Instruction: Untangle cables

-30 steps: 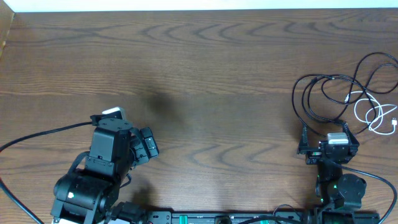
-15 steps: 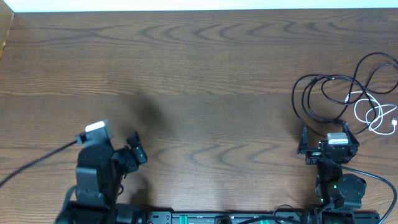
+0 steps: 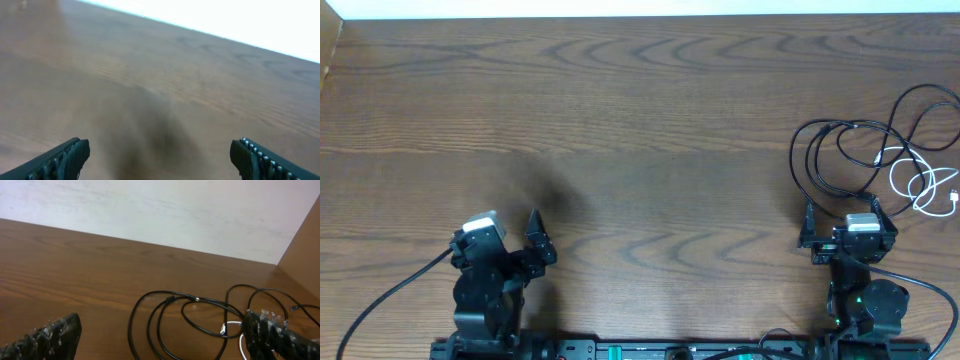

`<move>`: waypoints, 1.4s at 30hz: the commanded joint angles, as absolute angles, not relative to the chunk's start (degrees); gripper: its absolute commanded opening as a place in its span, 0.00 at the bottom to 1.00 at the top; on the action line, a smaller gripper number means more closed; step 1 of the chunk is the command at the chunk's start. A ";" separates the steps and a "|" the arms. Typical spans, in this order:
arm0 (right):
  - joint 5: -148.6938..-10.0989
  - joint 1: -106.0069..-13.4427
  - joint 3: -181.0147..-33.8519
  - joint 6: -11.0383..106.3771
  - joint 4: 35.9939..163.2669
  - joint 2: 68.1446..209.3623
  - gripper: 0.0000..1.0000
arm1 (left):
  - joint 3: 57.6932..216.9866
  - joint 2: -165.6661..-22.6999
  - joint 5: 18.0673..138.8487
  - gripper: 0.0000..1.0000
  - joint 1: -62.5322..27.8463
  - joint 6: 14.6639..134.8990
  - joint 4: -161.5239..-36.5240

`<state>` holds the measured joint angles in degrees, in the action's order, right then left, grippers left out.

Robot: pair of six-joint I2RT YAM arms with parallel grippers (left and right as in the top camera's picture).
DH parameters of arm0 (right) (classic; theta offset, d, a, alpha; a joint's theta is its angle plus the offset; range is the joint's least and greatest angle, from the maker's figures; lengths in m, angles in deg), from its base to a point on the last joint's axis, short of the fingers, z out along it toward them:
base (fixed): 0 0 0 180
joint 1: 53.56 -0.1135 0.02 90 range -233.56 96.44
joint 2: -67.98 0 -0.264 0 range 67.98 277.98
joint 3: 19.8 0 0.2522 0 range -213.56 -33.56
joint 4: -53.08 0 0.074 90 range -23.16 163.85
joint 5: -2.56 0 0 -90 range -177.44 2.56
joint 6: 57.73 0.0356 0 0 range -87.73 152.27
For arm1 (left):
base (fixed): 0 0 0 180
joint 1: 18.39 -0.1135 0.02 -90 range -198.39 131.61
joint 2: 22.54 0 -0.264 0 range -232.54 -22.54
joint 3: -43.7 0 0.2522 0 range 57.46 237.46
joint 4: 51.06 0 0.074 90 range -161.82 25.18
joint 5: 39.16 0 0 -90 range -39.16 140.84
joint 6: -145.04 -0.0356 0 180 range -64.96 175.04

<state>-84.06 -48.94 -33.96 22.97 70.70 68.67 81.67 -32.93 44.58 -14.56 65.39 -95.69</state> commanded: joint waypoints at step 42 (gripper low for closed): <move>-83.91 -49.33 -33.87 22.99 70.94 68.30 0.99 | 57.69 -22.61 57.89 0.95 -14.80 48.65 -68.41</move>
<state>-84.06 -48.94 -33.94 22.97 70.70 68.67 58.20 -23.12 55.95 -14.56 49.22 -65.83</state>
